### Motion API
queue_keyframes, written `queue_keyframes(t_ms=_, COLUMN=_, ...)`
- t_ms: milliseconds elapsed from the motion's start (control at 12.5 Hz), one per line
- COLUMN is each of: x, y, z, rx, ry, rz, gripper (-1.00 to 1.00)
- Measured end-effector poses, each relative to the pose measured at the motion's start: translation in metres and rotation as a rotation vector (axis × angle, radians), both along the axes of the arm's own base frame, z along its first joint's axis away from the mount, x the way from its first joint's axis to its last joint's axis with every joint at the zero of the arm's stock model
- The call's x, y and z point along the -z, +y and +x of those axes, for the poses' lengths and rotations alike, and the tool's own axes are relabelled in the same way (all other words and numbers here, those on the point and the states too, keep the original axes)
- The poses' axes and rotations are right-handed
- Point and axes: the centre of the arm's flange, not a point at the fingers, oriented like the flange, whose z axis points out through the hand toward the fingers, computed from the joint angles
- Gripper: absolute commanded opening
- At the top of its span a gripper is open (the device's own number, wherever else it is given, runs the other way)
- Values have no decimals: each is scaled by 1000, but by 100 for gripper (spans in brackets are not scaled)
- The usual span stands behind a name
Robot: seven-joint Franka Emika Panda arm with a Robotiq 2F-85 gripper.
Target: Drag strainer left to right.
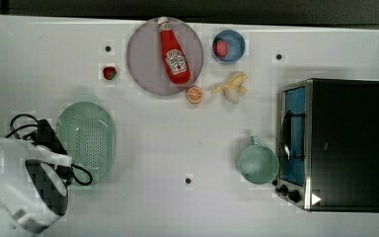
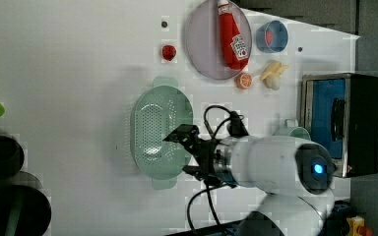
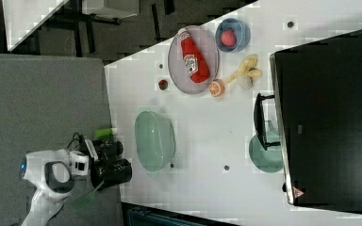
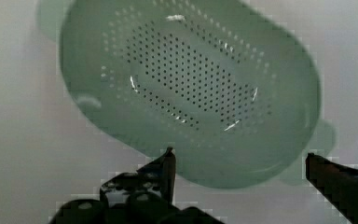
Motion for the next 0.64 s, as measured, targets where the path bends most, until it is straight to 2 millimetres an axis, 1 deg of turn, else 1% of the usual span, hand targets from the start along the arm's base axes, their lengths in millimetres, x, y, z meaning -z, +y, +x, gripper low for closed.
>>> queue_keyframes(t_ms=160, x=29, y=0, z=8, rx=136, ry=21, rz=25, gripper=100)
queue_keyframes(t_ms=240, x=48, y=-2, z=9, rx=187, ry=47, rz=17, gripper=100)
queue_keyframes(t_ms=320, x=67, y=-3, z=7, rx=189, ry=61, rz=-7, gripper=100)
queue_keyframes(t_ms=480, x=96, y=-2, z=13, rx=256, ry=49, rz=12, gripper=100)
queue_keyframes(t_ms=640, x=128, y=-18, z=17, rx=324, ry=75, rz=-5, gripper=100)
